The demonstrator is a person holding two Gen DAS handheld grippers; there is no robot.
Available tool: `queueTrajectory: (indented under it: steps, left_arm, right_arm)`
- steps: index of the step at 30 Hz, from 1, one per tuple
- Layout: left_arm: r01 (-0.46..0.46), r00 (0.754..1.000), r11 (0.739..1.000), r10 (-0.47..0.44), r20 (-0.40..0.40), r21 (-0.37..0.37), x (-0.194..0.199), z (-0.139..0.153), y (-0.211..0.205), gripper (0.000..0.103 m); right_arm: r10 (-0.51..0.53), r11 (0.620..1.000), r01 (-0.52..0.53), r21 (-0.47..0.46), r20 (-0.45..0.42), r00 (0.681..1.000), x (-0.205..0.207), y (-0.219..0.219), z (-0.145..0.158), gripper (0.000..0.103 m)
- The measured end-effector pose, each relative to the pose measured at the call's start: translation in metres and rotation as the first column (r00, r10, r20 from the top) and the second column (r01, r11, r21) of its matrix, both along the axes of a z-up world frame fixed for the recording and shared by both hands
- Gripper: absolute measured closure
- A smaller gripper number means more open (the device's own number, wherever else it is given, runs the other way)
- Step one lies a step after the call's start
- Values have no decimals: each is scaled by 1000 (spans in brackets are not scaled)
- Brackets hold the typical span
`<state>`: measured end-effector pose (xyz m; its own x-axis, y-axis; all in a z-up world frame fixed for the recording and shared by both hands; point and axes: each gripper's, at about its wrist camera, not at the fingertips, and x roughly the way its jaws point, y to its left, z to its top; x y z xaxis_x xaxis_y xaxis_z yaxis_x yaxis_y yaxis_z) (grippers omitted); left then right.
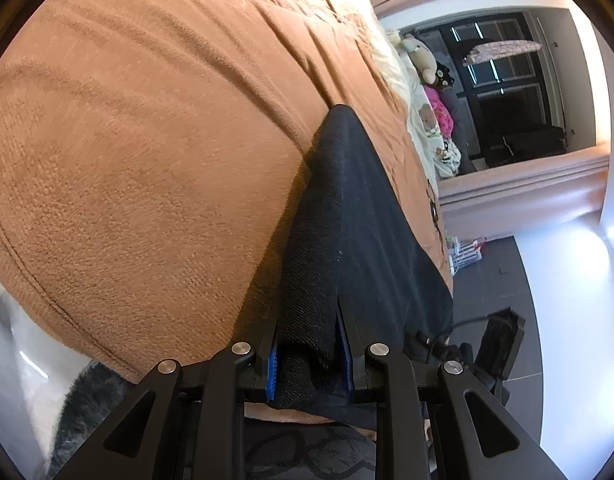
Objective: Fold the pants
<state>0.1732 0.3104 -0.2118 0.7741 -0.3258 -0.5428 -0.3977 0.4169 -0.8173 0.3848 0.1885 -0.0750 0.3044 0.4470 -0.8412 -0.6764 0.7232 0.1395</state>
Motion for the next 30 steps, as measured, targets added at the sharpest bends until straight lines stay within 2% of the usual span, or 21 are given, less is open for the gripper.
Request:
queueTrajectory:
  steps: [4,8,15,20,26,28,30]
  left_arm:
    - [-18,1000,1000,18,-7,-18,-2,-2,2,79]
    - [-42,999,999,42,-19,-5,-4,0,-1,79]
    - [-82,995,996,83,-50,23,-3,5,-7,78]
    - [-110,992,994,112,-61,28,2,1,-11,74]
    - [-95,993,994,99,-66,56,14,0,-12,71]
    - [-94,993,994,98,-67,64,11,1,-13,73]
    - [-88,994,993,94,-63,84,9,7,-15,82]
  right_arm:
    - [-7,1000,7,-8,24,1000,19,19,0,93]
    - [-25,1000,25,0,32,999,38,36,-1,93]
    - [-89,996,88,32,27,996,73,42,-3,94]
    - [-125,990,125,70,-4,992,97,31,-14,98]
    - [-127,985,129,118,-18,992,124,34,-23,101]
    - [-125,984,126,126,-16,992,129,35,-25,101]
    - [-117,985,119,128,-21,993,130,32,-26,101]
